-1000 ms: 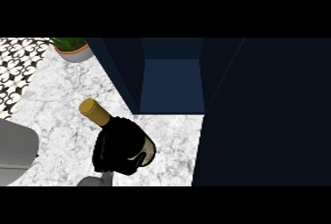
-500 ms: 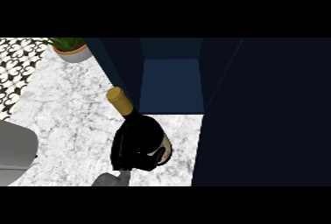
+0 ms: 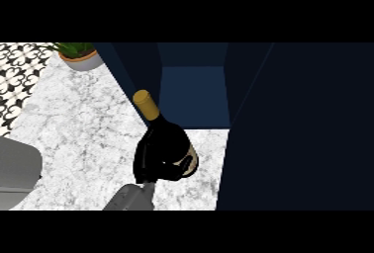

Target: Pick up the wine, place it into the cabinet and close the cabinet

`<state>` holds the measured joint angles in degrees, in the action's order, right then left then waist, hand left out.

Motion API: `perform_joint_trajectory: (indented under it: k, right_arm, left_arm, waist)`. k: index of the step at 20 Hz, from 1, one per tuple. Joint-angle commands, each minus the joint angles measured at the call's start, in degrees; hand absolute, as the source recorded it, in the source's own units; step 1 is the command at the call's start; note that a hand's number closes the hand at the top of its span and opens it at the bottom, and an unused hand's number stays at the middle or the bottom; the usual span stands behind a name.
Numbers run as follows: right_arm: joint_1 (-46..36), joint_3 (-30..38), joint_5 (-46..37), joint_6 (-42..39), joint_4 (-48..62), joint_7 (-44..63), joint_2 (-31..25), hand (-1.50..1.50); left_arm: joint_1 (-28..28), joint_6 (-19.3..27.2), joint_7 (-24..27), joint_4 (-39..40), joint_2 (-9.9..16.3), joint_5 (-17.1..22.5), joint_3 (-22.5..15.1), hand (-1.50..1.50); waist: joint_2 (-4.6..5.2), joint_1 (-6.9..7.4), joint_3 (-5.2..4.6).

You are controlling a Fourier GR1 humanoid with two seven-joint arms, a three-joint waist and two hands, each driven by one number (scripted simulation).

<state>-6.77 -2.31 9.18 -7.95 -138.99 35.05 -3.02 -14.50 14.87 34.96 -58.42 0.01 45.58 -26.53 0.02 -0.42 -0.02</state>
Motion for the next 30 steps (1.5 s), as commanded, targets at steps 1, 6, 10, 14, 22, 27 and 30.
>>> perform_joint_trajectory:
  k: [1,6,10,14,22,27,30]
  right_arm:
    - [3.8,1.7,4.8,-1.8,-2.5,-1.1,-0.3,-1.50]
    - [-1.7,0.0,2.6,0.6,-0.1,1.1,0.2,-1.50]
    - [1.8,-0.3,2.6,0.6,-3.8,1.0,0.6,-1.50]
    - [5.6,3.2,6.7,-4.8,0.7,-6.1,-0.8,-1.50]
    - [5.5,-0.9,0.9,-3.5,2.3,-8.3,1.4,-1.50]
    - [-0.2,5.6,6.7,-3.2,4.8,-5.8,-1.8,-1.50]
    - [5.8,0.4,2.6,-4.7,3.9,-10.0,0.9,-1.50]
  left_arm:
    - [-7.1,-1.4,5.7,9.4,0.0,5.6,-1.2,1.50]
    - [-7.6,1.8,6.6,8.1,0.0,5.3,-3.0,1.50]
    - [-14.0,2.7,7.4,13.2,0.0,12.0,-5.5,1.50]
    - [-20.2,3.3,4.2,17.0,0.0,12.6,-0.8,1.50]
    - [-28.6,1.9,5.2,25.7,0.0,16.7,1.5,1.50]
    - [-34.3,0.1,5.4,32.1,0.0,18.7,3.7,1.50]
    - [-37.3,-0.9,4.1,34.6,0.0,17.1,5.3,1.50]
  waist:
    - [0.10,-0.49,-0.01]
    - [0.00,0.04,0.00]
    - [0.06,-0.54,-0.02]
    - [0.09,-0.52,0.02]
    - [0.21,-0.78,0.00]
    - [0.41,-1.28,-0.01]
    - [0.31,-1.02,0.00]
